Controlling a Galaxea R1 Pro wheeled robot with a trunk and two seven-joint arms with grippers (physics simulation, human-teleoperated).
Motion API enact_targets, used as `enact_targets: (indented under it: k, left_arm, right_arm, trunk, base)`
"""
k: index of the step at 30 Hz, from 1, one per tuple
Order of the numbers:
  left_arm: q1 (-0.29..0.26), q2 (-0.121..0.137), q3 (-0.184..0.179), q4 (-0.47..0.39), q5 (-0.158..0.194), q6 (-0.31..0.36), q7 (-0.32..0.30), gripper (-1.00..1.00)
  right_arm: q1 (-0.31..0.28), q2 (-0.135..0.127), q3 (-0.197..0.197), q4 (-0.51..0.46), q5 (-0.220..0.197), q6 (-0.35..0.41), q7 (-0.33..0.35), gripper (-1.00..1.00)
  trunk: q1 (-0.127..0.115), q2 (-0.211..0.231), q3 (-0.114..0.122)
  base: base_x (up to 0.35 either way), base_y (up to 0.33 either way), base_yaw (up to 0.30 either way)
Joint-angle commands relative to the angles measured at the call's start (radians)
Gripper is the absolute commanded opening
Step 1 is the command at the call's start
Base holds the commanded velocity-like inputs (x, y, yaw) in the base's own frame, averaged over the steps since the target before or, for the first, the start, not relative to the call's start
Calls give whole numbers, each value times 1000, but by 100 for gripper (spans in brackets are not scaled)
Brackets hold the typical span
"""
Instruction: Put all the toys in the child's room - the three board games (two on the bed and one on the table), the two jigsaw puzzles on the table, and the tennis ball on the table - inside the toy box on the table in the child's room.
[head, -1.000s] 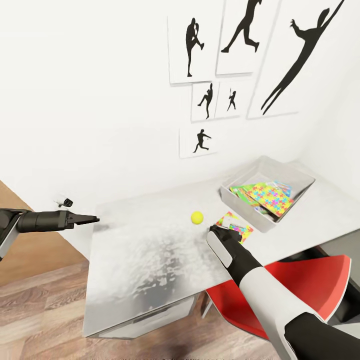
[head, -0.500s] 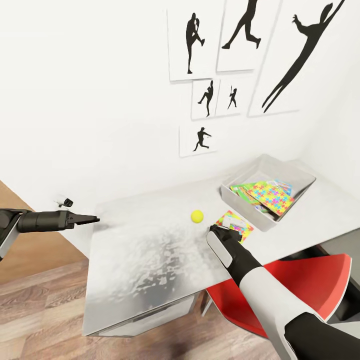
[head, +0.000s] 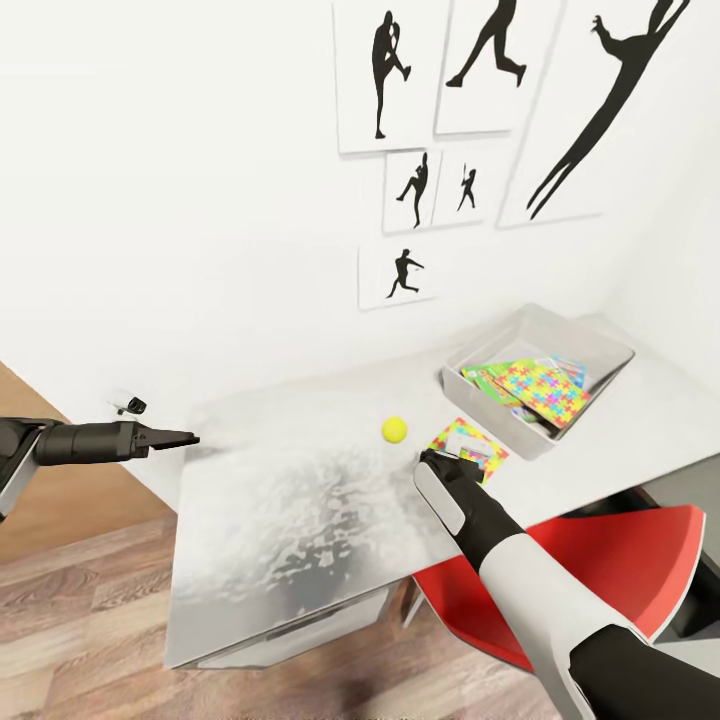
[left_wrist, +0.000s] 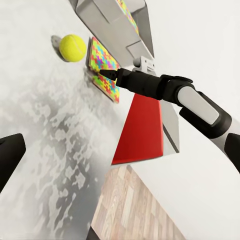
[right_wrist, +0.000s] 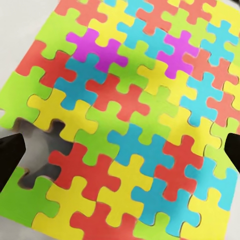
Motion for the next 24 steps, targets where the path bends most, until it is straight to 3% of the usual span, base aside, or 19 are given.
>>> enact_targets:
  k: [1, 24]
  left_arm:
    - [-1, 1, -4, 0, 3, 11, -3, 100]
    - [0, 1, -4, 0, 3, 11, -3, 100]
  right_arm:
    - [-1, -1, 3, -1, -4, 7, -7, 100]
    - [-1, 1, 6, -1, -4, 6, -7, 100]
  trunk:
    - [1, -2, -3]
    - [1, -2, -12]
  base:
    - [0, 0, 0]
    - [0, 0, 0]
